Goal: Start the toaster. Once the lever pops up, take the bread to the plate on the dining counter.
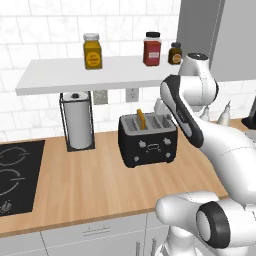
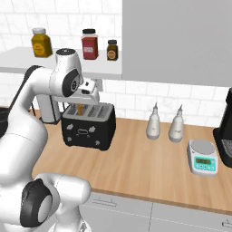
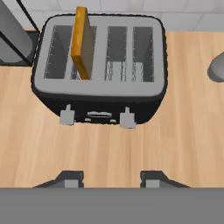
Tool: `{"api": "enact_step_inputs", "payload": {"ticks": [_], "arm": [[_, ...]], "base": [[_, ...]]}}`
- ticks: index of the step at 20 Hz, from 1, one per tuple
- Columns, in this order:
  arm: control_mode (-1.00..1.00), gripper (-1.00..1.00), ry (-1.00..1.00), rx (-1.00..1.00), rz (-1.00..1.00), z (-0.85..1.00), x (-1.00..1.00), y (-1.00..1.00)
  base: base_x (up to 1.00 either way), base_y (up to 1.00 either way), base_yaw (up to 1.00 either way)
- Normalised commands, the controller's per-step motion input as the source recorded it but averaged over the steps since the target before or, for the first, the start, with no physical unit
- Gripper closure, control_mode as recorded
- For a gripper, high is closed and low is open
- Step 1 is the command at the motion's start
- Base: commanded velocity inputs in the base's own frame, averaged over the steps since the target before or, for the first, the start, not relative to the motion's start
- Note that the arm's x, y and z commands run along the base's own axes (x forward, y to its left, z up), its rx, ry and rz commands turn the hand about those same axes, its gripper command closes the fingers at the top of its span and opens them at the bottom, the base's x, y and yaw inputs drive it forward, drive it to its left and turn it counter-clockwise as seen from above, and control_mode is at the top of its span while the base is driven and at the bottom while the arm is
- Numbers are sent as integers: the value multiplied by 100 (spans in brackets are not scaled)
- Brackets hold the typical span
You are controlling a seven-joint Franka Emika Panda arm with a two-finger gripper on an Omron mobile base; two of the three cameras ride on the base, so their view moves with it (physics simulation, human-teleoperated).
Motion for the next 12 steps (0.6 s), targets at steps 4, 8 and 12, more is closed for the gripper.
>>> {"api": "enact_step_inputs", "payload": {"ticks": [4,8,12], "arm": [[-100,-100,0,0,0,-24,0,11],[-100,-100,-4,-7,0,-60,0,83],[-100,-100,-4,-2,0,-44,12,68]], "base": [[0,0,0],[0,0,0],[0,0,0]]}}
